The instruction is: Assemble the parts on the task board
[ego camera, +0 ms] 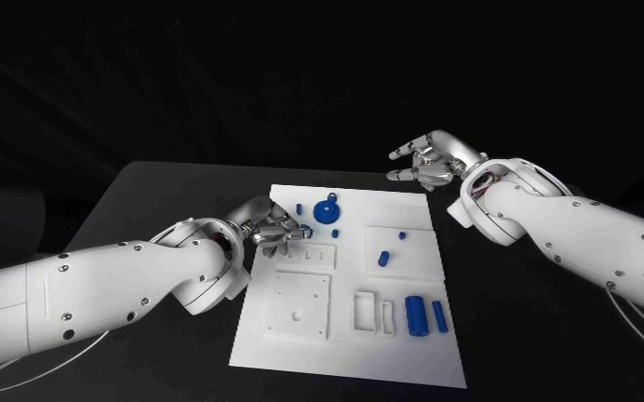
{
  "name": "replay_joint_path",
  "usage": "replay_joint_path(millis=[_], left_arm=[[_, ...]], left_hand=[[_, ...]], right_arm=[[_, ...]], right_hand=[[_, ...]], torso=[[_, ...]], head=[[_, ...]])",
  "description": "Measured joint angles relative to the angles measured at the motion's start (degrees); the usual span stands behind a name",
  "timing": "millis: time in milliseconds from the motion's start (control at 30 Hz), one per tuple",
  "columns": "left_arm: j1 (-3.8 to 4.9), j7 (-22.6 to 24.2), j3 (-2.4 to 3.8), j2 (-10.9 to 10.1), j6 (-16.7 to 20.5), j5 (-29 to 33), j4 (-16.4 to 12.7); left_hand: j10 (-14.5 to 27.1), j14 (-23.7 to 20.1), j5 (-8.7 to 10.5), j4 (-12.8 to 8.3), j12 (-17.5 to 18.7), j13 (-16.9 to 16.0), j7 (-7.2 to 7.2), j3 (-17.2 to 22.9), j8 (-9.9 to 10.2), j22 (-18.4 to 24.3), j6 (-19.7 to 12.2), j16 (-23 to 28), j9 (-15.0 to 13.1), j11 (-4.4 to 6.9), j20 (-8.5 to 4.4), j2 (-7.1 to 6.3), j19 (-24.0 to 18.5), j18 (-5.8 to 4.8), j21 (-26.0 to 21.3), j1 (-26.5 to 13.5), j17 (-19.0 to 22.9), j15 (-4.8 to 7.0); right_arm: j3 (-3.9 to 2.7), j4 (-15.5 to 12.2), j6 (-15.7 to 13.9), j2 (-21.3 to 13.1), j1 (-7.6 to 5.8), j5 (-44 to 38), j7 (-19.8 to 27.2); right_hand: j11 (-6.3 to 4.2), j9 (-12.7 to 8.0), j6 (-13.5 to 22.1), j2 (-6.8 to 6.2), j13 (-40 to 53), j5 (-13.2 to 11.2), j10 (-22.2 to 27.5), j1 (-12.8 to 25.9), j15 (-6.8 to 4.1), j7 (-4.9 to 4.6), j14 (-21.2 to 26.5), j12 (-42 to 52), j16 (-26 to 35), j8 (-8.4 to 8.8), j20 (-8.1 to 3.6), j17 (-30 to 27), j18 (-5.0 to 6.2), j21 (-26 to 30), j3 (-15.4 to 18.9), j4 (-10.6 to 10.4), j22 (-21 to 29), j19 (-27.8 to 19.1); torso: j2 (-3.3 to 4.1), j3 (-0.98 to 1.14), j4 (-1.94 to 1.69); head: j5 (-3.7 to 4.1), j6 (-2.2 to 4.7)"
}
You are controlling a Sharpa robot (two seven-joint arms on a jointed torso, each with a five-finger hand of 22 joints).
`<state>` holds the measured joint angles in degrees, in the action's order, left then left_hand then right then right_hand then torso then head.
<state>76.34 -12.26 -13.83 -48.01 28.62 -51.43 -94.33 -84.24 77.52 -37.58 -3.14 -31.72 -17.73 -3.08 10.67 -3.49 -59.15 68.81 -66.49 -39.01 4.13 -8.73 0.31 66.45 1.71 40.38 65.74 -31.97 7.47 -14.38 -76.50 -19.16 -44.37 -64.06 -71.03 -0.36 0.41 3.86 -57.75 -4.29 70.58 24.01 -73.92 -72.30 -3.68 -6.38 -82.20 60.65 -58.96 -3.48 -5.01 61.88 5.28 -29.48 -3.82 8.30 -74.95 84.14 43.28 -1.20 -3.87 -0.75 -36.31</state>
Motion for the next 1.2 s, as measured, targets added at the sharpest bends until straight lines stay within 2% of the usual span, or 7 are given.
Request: replay_joint_path(millis=[167,200,367,633,767,1200], left_arm=[[-0.59,-1.4,-0.13,0.3,0.1,-0.6,0.0],[-0.67,-1.7,-0.13,0.4,0.0,-0.7,0.0],[-1.0,-2.9,-0.17,0.7,-0.2,-0.9,0.4],[-1.38,-4.7,-0.18,1.2,-1.2,-1.0,1.3],[-1.51,-5.3,-0.19,1.4,-1.7,-1.0,1.4],[-1.61,-6.8,-0.19,1.8,-2.9,-1.7,1.5]], left_hand=[[0.0,0.0,0.0,0.0,0.0,0.0,0.0,0.0,0.0,-1.8,0.0,0.0,0.4,0.0,-0.07,0.0,0.3,0.0,-1.3,0.0,-0.1,-0.02],[0.0,0.0,0.01,0.0,0.0,-0.1,0.0,0.0,0.0,-3.4,0.0,0.0,0.6,0.0,-0.01,0.0,1.0,0.0,-2.8,0.0,-0.1,-0.04],[0.0,0.3,0.03,-0.1,0.0,-0.1,0.0,-0.1,0.0,-5.7,0.0,0.0,1.6,0.0,-0.02,0.0,1.8,-0.02,-4.7,0.0,-0.1,0.08],[0.0,0.8,0.14,-0.2,0.0,-0.2,0.0,-0.2,0.2,-8.0,0.0,0.0,2.0,0.0,0.03,0.01,2.5,-0.01,-6.9,0.0,-0.1,0.21],[0.0,0.8,0.14,-0.4,0.0,-0.2,0.0,-0.4,0.0,-8.9,0.0,0.0,2.2,0.0,-0.14,0.01,2.7,-0.01,-7.7,0.0,-0.1,0.2],[0.0,0.9,0.34,-0.7,-0.6,-0.4,0.0,-0.7,0.0,-10.5,0.0,0.0,3.3,0.0,0.03,0.31,3.3,-0.01,-9.0,0.3,-0.3,0.1]], right_arm=[[0.0,-1.1,0.1,-0.1,0.0,0.0,-0.1],[-0.01,-1.5,0.1,-0.2,0.01,-0.1,-0.1],[-0.02,-3.7,0.3,-0.4,0.2,-0.7,-0.3],[-0.02,-6.6,1.1,-0.8,0.8,-2.2,-0.9],[-0.02,-7.2,1.4,-0.9,0.94,-2.8,-1.3],[-0.01,-8.2,2.2,-0.9,1.4,-4.0,-2.4]], right_hand=[[0.0,0.0,-0.5,0.0,0.0,0.5,0.0,0.0,0.0,0.05,0.0,0.0,0.0,0.0,0.0,0.0,-0.01,0.0,0.0,0.0,0.0,0.0],[0.01,0.0,-0.6,0.0,0.0,0.5,0.0,0.0,0.0,0.06,0.0,0.0,0.0,0.0,0.0,0.0,-0.02,0.0,-0.2,0.2,0.0,0.0],[-0.21,0.0,-1.0,0.0,0.0,0.5,-0.2,0.0,0.0,0.12,0.0,0.0,0.0,0.0,0.0,0.1,-0.03,0.0,-0.5,0.5,0.0,0.0],[-0.21,0.0,-1.0,0.0,0.0,0.5,-0.2,0.0,0.0,0.05,0.0,0.0,0.0,0.0,0.0,0.1,-0.04,0.0,-0.5,0.5,0.0,0.0],[-0.2,0.0,-1.3,0.0,0.0,0.5,-0.2,0.0,-0.21,0.33,-0.2,0.0,0.0,0.0,0.0,0.1,-0.04,0.0,-0.7,0.7,0.0,0.0],[-0.2,0.0,-1.3,0.0,0.1,0.5,-0.2,0.0,-0.21,0.33,-0.2,0.0,0.0,0.0,0.0,0.2,-0.05,0.0,-0.7,0.7,0.0,0.0]], torso=[[0.0,-0.08,0.06],[0.01,-0.08,0.07],[0.04,-0.04,0.09],[0.04,-0.01,0.1],[0.04,-0.01,0.1],[0.05,-0.02,0.1]], head=[[0.0,-0.16],[0.0,-0.19],[0.01,-0.27],[0.13,-0.47],[0.19,-0.53],[0.22,-0.91]])
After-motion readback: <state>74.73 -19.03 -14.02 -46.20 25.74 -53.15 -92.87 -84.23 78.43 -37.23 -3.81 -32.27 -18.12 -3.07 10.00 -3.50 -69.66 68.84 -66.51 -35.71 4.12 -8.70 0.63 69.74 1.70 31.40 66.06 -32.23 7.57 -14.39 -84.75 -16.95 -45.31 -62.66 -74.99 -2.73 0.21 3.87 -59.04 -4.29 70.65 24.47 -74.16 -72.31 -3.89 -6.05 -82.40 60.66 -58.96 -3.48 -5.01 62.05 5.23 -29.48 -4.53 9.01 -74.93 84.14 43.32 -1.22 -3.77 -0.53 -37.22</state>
